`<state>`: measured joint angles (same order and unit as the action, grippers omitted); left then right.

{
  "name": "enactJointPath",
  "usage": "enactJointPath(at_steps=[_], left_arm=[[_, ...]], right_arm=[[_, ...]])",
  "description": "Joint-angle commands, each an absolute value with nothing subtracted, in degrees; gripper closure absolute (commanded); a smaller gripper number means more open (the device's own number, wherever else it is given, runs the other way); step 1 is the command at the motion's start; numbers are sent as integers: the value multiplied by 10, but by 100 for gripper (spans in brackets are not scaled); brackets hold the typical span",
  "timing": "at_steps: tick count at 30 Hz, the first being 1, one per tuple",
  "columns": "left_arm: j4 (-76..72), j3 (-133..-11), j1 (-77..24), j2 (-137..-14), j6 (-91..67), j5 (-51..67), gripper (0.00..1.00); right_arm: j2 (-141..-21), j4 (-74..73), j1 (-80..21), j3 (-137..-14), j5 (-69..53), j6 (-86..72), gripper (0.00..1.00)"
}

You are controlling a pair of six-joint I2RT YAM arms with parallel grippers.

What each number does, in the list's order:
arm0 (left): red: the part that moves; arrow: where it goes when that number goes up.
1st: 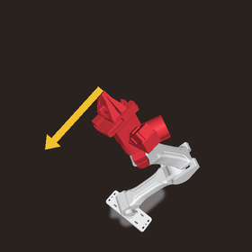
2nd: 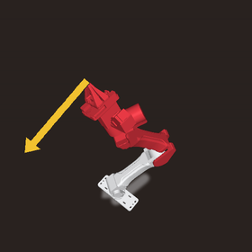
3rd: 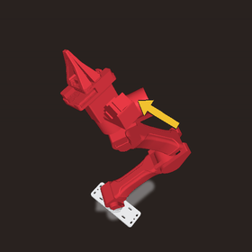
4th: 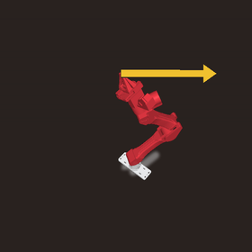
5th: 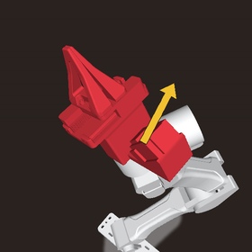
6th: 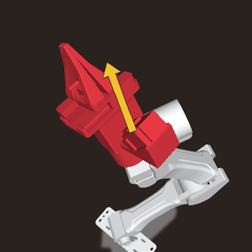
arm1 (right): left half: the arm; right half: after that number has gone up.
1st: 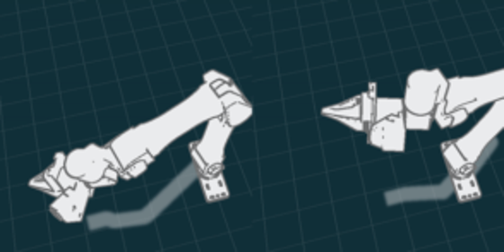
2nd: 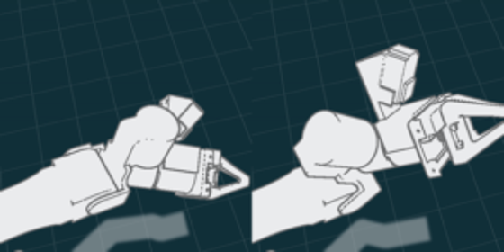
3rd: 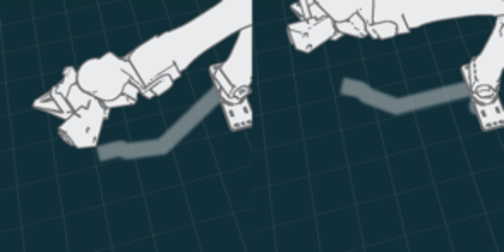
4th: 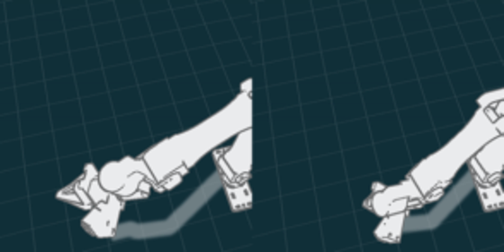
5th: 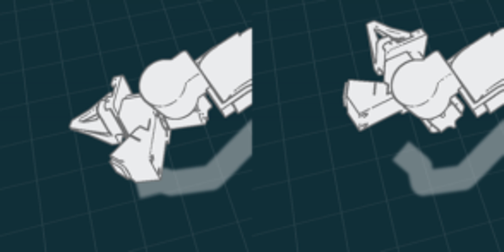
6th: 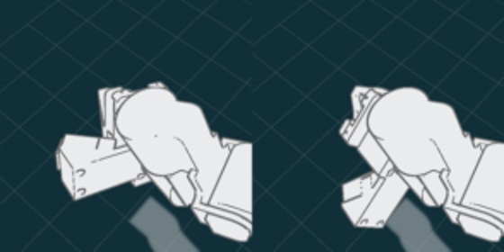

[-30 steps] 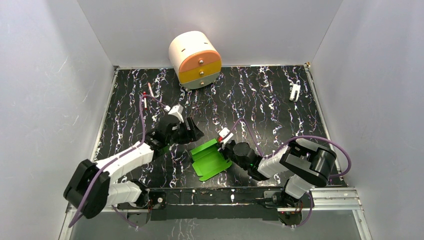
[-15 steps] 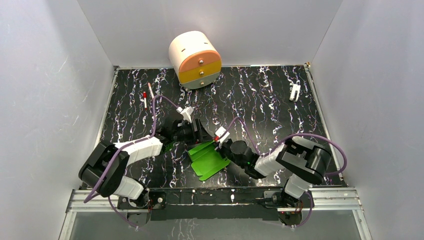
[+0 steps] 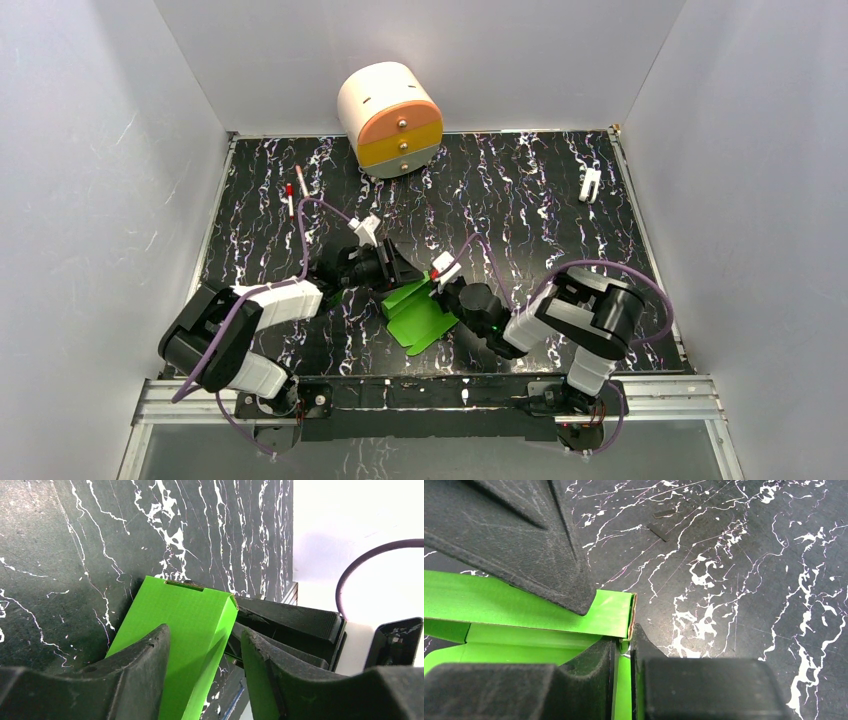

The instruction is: Fold the paper box

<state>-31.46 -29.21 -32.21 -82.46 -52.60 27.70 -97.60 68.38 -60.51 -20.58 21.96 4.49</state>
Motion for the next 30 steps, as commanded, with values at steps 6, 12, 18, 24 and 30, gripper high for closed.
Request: enactJointPath(at_steps=[6, 12, 18, 24, 30], left_arm=[[-374, -253, -328, -817, -607, 341, 53], [-409, -233, -328, -818, -636, 348, 56], [-423, -224, -329, -814, -651, 356, 56], [-429, -217, -329, -809, -666, 359, 56], [-434, -222, -326, -804, -684, 375, 56]], right_arm=[[-1015, 772, -602, -227, 306, 53, 82], [-1027, 777, -602, -238, 313, 31, 81], [-1054, 783, -602, -258, 321, 28, 81], [-1081, 799, -602, -274, 339, 36, 81], [-1104, 789, -602, -290, 378, 60, 81]])
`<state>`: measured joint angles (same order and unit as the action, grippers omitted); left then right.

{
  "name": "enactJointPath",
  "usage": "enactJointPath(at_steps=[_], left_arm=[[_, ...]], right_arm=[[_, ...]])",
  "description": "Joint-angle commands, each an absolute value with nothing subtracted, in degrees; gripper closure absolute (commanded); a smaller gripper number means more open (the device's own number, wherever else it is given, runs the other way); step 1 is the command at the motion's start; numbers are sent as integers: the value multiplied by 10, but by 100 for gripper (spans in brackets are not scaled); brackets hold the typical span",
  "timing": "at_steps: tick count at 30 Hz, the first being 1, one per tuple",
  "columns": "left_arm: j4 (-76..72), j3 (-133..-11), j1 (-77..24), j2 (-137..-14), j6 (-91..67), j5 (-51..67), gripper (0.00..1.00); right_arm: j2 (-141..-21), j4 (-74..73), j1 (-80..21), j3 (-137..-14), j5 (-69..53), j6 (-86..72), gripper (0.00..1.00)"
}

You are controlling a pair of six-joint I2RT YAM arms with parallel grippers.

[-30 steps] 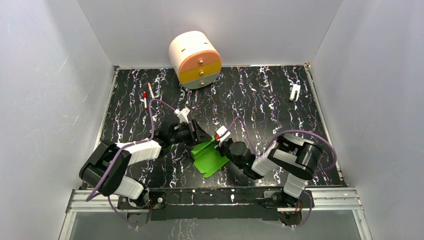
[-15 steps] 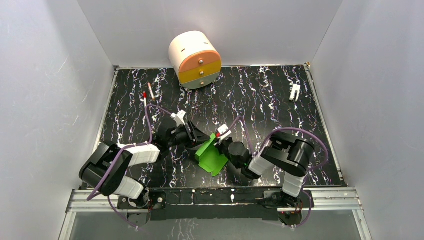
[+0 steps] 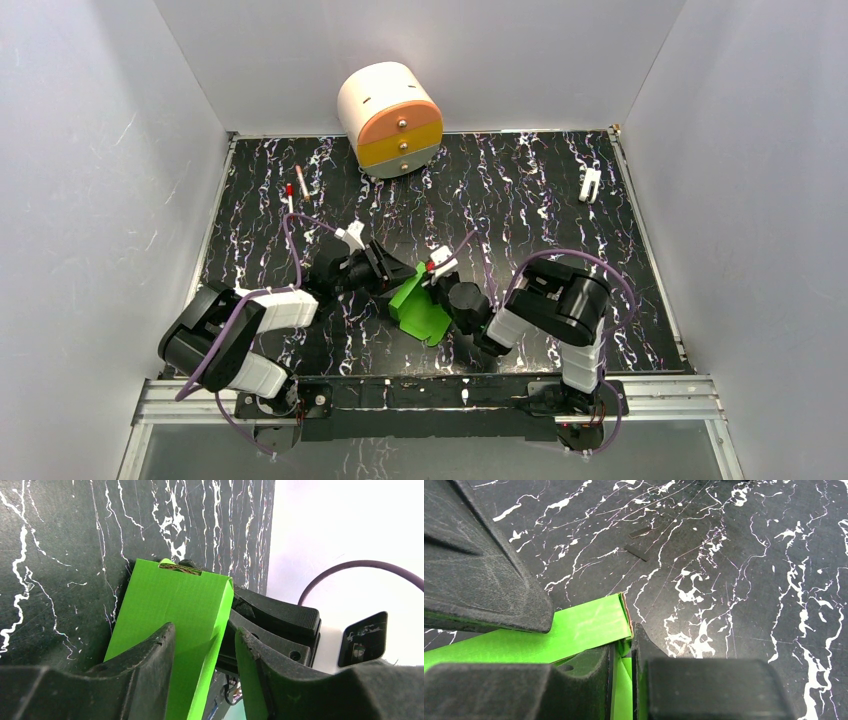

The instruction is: Fold the paper box

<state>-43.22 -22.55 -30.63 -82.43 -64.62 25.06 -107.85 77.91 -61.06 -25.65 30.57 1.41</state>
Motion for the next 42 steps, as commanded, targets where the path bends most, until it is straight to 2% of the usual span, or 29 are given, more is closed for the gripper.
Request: enactJointPath(at_steps=[1, 10, 19, 30, 42], left_arm=[[-434, -224, -323, -804, -687, 380, 56], [-427, -246, -283, -812, -685, 399, 53], [-367, -297, -261, -858, -627, 381, 46], [-417, -313, -260, -959, -626, 400, 45], [-497, -296, -261, -1004, -684, 486, 55]], right_arm=[[-1108, 790, -602, -291, 375, 69, 80], [-1112, 770, -602, -286, 267, 90, 78], [-1097, 755, -602, -289, 255, 48, 79], [-1088, 718, -602, -297, 269, 10, 79], [-1110, 777, -603, -307, 339, 66, 77]])
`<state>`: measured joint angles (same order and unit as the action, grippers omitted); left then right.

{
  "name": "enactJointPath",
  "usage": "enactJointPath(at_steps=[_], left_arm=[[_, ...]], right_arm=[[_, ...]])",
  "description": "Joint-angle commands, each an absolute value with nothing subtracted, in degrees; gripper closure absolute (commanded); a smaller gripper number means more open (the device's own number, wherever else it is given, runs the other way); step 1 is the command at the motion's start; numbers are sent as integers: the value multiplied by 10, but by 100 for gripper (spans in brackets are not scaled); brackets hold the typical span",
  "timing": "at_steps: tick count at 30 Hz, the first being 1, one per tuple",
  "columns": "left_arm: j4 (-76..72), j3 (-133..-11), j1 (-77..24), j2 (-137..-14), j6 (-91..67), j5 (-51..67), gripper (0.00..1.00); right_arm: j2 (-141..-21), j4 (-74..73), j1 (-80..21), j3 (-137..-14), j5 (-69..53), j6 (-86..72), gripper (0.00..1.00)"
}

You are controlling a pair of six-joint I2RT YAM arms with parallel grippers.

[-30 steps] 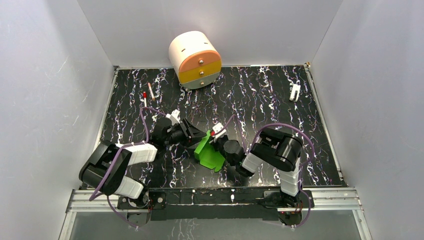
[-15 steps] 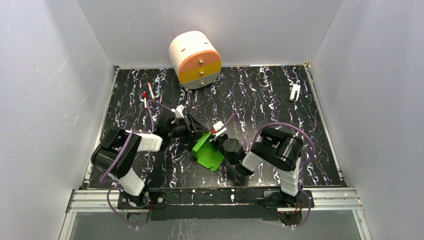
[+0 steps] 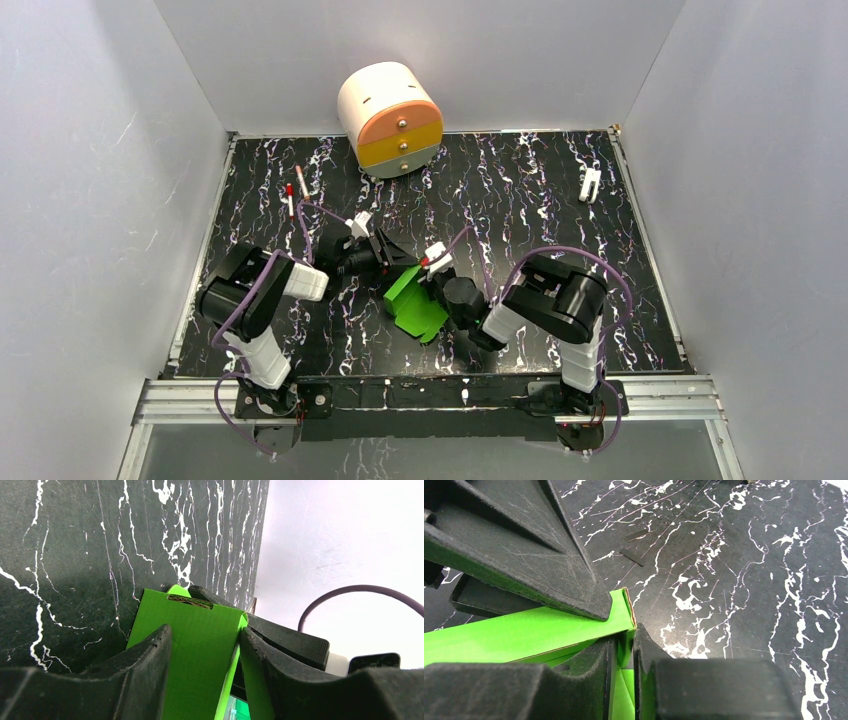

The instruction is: Fold the paper box

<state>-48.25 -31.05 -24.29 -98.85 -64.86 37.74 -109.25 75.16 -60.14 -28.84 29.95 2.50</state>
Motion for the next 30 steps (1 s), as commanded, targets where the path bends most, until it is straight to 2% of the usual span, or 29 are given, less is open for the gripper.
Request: enactJointPath(at_steps=[1, 9, 14, 19, 24, 30], left_arm=[[-507, -294, -261, -1006, -692, 493, 56], [-527, -282, -261, -979, -714, 512, 58], [-527, -273, -261, -970, -720, 516, 58], [-527, -265, -261, -951, -722, 515, 58], [-509, -270, -261, -959, -699, 493, 57], [-491, -285, -260, -976, -679, 465, 54]], right_arm=[[-1111, 792, -603, -304, 349, 75, 77], [-1124, 828, -608, -307, 412, 137, 77], [-1158, 849, -624, -320, 464, 183, 81], [-1162, 852, -636, -313, 452, 176, 81], [-1125, 765, -636, -313, 376, 122, 74], [-1077, 698, -636, -301, 357, 85, 63]])
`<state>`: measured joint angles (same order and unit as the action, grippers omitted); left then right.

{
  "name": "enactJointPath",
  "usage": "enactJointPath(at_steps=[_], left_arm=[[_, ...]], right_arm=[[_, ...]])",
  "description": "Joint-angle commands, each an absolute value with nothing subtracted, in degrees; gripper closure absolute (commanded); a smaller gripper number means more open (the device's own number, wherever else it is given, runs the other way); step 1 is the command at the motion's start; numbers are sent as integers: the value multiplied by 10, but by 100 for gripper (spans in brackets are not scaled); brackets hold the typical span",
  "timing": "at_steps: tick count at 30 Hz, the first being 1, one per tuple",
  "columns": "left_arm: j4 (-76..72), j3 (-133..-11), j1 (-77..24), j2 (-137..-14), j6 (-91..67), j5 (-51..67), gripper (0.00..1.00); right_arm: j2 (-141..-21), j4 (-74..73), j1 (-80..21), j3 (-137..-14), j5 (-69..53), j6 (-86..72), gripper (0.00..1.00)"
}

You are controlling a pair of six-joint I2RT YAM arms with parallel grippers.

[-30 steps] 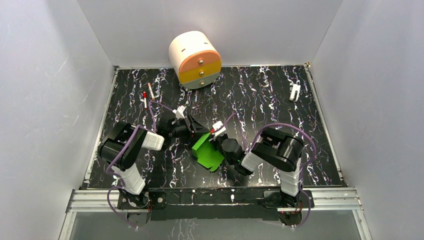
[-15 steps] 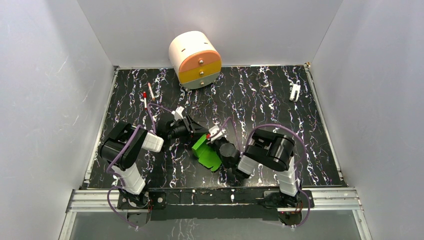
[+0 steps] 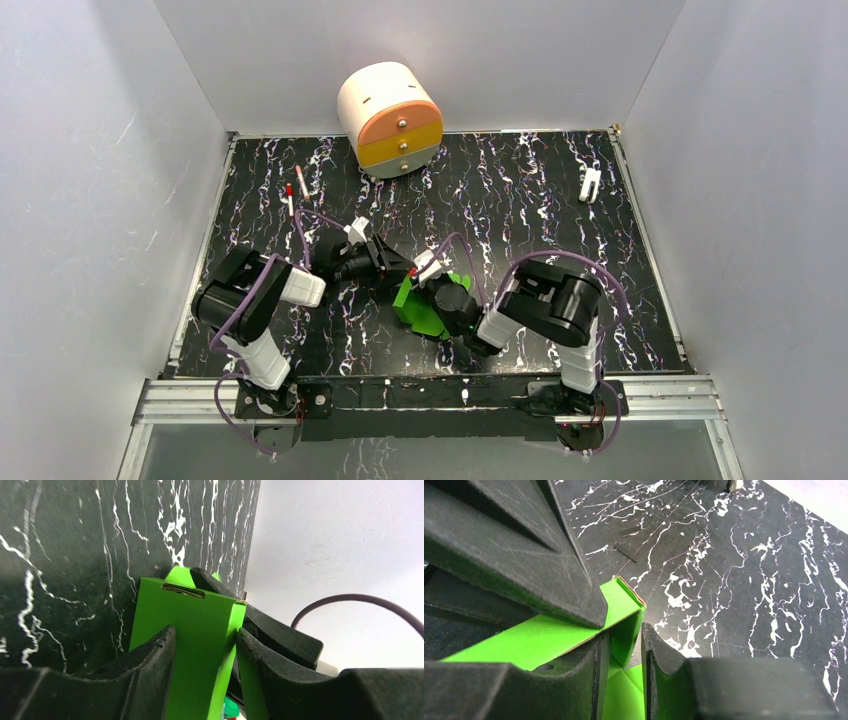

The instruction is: Fold the paper box

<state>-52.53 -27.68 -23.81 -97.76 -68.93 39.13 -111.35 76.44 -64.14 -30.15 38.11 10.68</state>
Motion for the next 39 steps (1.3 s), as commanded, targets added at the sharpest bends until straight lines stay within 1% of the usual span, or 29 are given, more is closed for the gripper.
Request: enactJointPath(at_steps=[1, 6, 15, 25, 28, 33, 39], left_arm=[[-482, -288, -260, -974, -670, 458, 53], [-406, -305, -260, -953, -624, 413, 50], [-261, -337, -260, -885, -539, 342, 45], [-130, -374, -260, -796, -472, 281, 33], [-113, -375, -260, -772, -467, 283, 30], [-111, -365, -261, -755, -481, 292, 28], [-113, -356, -275, -762, -490, 278, 27]], right_arm=[[-1069, 683, -636, -299, 354, 77, 61], [-1028, 658, -636, -277, 350, 57, 55], [-961, 611, -636, -252, 324, 50, 50], [-855, 476, -635, -256, 306, 28, 37], [-827, 460, -633, -245, 299, 28, 35], [-822, 520, -617, -200, 281, 39, 33], [-834, 522, -610, -195, 207, 22, 34]])
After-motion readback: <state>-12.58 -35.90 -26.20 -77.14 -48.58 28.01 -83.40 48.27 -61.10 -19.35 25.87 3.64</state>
